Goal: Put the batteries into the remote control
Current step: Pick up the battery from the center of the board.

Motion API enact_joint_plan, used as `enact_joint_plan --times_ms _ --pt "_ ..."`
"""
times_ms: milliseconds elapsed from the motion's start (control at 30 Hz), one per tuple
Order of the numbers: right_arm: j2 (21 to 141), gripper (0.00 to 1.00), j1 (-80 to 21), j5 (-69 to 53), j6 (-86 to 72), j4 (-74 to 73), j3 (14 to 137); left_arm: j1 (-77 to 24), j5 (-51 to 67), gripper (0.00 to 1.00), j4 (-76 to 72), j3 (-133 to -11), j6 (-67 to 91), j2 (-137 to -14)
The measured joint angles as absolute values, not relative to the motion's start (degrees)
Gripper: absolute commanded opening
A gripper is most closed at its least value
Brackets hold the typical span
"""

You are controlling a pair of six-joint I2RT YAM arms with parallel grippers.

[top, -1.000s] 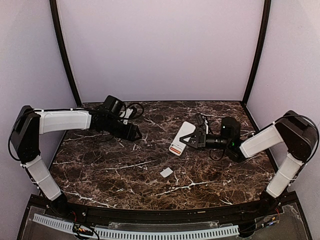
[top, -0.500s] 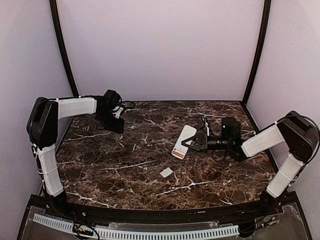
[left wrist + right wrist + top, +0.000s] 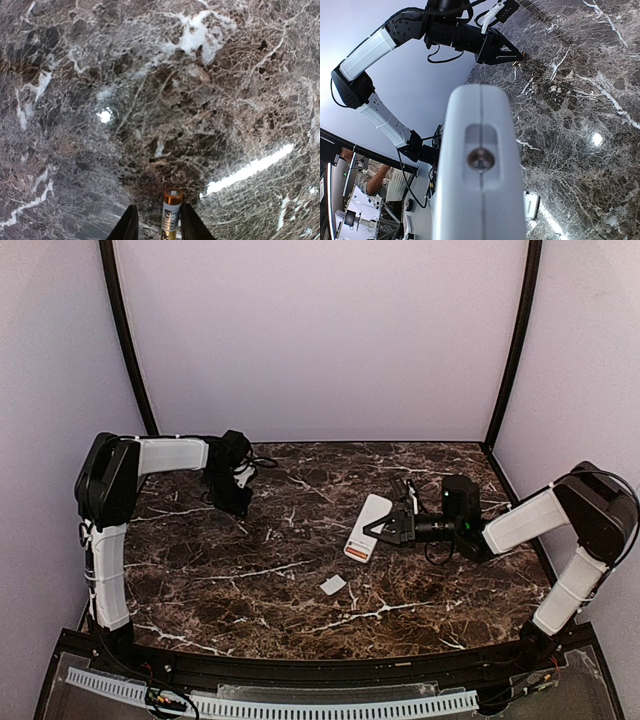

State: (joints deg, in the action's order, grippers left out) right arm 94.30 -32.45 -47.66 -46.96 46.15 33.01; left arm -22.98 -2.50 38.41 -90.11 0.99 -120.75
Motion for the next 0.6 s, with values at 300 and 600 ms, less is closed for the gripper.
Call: enact_joint_plan --times_ms 300,600 --pt "95.7 0.00 -32.4 -48.8 -46.5 45.0 34.2 -23.1 -1.4 0.02 39.2 -91.9 0.4 -122.4" --pt "95.9 0.00 -32.1 -51.6 -44.4 39.3 37.3 -26.5 0.5 0.00 40.1 -92.2 -2.3 -122.4"
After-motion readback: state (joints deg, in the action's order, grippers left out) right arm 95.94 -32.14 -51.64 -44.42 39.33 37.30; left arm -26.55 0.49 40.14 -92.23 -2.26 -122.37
